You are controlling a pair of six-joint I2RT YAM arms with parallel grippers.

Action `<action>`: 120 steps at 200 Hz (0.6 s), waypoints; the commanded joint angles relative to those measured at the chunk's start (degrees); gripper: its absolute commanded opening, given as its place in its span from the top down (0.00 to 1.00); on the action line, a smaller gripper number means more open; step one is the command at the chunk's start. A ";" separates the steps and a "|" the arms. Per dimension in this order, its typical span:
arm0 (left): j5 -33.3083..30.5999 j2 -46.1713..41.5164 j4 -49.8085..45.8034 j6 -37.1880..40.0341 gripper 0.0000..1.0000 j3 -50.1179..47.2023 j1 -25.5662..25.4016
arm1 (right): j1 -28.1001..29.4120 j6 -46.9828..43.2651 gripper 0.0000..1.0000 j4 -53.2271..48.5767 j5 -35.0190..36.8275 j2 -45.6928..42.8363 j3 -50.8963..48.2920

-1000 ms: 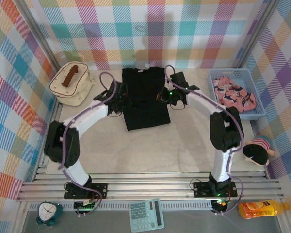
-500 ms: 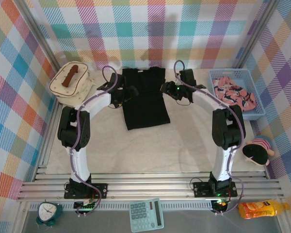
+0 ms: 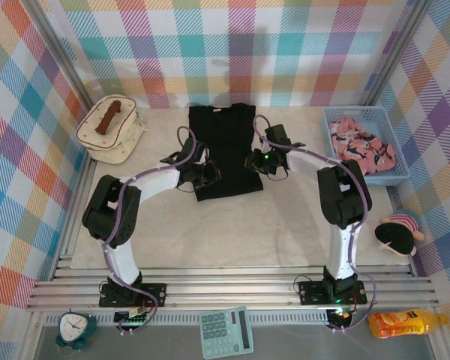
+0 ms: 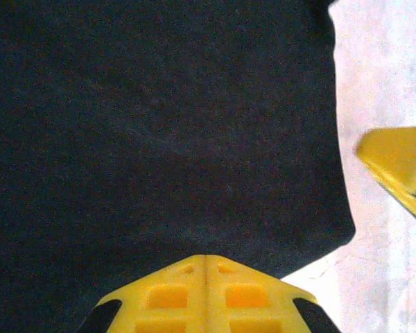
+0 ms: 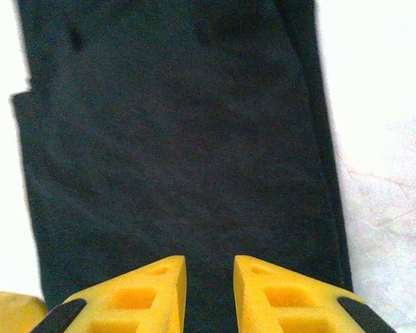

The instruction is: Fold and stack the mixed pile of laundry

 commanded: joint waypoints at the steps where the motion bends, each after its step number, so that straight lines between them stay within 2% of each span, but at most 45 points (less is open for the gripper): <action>1: 0.75 3.24 -0.01 -0.50 0.93 -2.94 0.50 | 0.28 3.85 0.74 -2.20 1.81 1.81 -2.47; 37: -1.57 1.75 -5.49 3.86 0.89 -8.18 -0.87 | 0.40 5.48 0.75 -2.88 2.57 -0.30 -9.97; 55: -0.72 0.65 -9.32 5.17 0.89 -11.04 -2.78 | 0.78 5.42 0.75 -3.86 2.99 -3.39 -14.51; 94: 3.06 -6.00 -9.18 -2.31 0.86 -18.16 -9.91 | 2.91 6.43 0.75 -5.31 -0.67 -13.65 -24.43; 105: 2.97 -8.52 -9.43 -4.65 0.75 -18.21 -10.72 | 2.96 6.69 0.74 -5.70 -2.18 -16.65 -26.14; 120: -0.84 -12.15 -12.03 -5.65 0.49 -15.98 -10.60 | 2.90 5.43 0.66 -6.63 -2.19 -20.35 -26.62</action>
